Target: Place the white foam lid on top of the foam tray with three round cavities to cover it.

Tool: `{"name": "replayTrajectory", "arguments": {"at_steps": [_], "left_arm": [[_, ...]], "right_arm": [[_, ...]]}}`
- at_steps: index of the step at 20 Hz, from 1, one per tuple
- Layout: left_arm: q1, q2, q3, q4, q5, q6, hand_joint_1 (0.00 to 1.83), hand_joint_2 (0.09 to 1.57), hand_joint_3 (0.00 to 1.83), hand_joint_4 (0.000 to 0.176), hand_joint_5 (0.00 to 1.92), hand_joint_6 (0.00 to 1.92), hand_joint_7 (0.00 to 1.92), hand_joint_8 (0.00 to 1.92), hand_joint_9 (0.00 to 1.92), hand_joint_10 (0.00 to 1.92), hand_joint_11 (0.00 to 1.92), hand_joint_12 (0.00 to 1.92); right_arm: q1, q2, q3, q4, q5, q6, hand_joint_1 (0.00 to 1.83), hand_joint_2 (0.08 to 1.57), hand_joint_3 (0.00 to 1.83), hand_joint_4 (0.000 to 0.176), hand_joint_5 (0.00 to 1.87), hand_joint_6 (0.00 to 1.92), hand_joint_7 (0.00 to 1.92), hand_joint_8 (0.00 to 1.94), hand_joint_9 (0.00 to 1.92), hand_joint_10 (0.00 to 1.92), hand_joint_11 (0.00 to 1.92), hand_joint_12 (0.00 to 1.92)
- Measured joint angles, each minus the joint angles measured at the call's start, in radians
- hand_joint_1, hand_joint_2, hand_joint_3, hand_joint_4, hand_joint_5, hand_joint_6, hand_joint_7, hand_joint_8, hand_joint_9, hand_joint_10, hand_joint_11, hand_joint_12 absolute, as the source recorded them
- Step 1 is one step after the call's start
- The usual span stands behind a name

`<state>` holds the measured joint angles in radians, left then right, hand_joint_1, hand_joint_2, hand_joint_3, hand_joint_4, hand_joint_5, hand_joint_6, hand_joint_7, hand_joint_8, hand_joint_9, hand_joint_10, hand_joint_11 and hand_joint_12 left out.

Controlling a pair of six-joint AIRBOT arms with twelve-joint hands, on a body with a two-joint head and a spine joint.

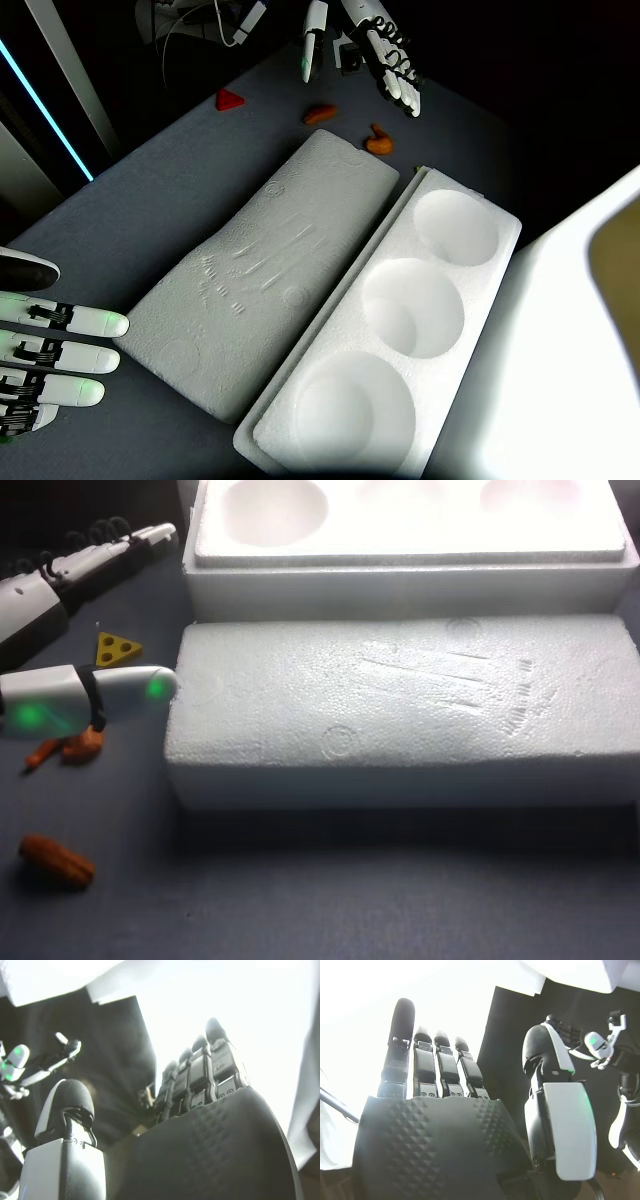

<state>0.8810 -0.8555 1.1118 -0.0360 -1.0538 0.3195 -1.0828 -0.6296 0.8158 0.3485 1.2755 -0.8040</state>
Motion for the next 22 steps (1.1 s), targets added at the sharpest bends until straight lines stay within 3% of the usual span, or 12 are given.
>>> {"name": "replayTrajectory", "arguments": {"at_steps": [3,7,8,9,10,11,17,22], "left_arm": [[0.021,0.000,-0.002,0.007,0.053,-0.002,0.43,1.11,0.00,0.000,0.00,0.00,0.00,0.00,0.00,0.00,0.00,0.00],[0.053,0.012,-0.018,-0.006,0.079,0.010,0.43,1.11,0.00,0.000,0.00,0.00,0.00,0.00,0.00,0.00,0.00,0.00],[0.068,0.012,-0.026,-0.032,0.079,0.020,0.38,1.03,0.00,0.000,0.00,0.00,0.00,0.00,0.00,0.00,0.00,0.00],[0.079,0.012,-0.029,-0.040,0.080,0.022,0.38,1.03,0.00,0.000,0.00,0.00,0.00,0.00,0.00,0.00,0.00,0.00],[0.092,0.012,-0.032,-0.049,0.076,0.026,0.37,1.03,0.00,0.000,0.00,0.00,0.00,0.00,0.00,0.00,0.00,0.00],[0.113,0.012,-0.043,-0.069,0.069,0.029,0.36,1.02,0.00,0.000,0.00,0.00,0.00,0.00,0.00,0.00,0.00,0.00],[0.217,0.011,-0.066,-0.172,0.007,0.063,0.35,0.98,0.00,0.000,0.00,0.00,0.00,0.00,0.00,0.00,0.00,0.00],[0.232,-0.019,-0.068,-0.215,-0.010,0.079,0.36,0.95,0.00,0.000,0.00,0.00,0.00,0.00,0.00,0.00,0.00,0.00]], "right_arm": [[-0.008,-0.002,0.000,0.037,-0.025,-0.007,0.51,1.24,0.00,0.000,0.00,0.00,0.00,0.00,0.00,0.00,0.00,0.77],[-0.007,-0.024,0.009,0.054,-0.055,-0.018,0.51,1.24,0.00,0.000,0.00,0.00,0.00,0.00,0.00,0.00,0.00,0.73],[-0.007,-0.034,0.011,0.063,-0.073,-0.020,0.42,1.15,0.00,0.000,0.00,0.00,0.00,0.00,0.00,0.00,0.00,0.35],[-0.007,-0.038,0.013,0.064,-0.081,-0.022,0.42,1.15,0.00,0.000,0.00,0.00,0.00,0.00,0.00,0.00,0.00,0.35],[-0.007,-0.041,0.013,0.067,-0.090,-0.025,0.43,1.15,0.00,0.000,0.00,0.00,0.00,0.00,0.00,0.00,0.00,0.07],[-0.007,-0.045,0.018,0.069,-0.097,-0.031,0.43,1.14,0.00,0.000,0.00,0.00,0.00,0.00,0.00,0.00,0.00,0.01],[0.002,-0.074,0.035,0.108,-0.122,-0.048,0.49,1.12,0.00,0.000,0.00,0.00,0.00,0.00,0.00,0.00,0.00,0.00],[0.014,-0.114,0.060,0.134,-0.154,-0.055,0.50,1.11,0.00,0.000,0.00,0.00,0.00,0.00,0.00,0.00,0.00,0.00]]}}
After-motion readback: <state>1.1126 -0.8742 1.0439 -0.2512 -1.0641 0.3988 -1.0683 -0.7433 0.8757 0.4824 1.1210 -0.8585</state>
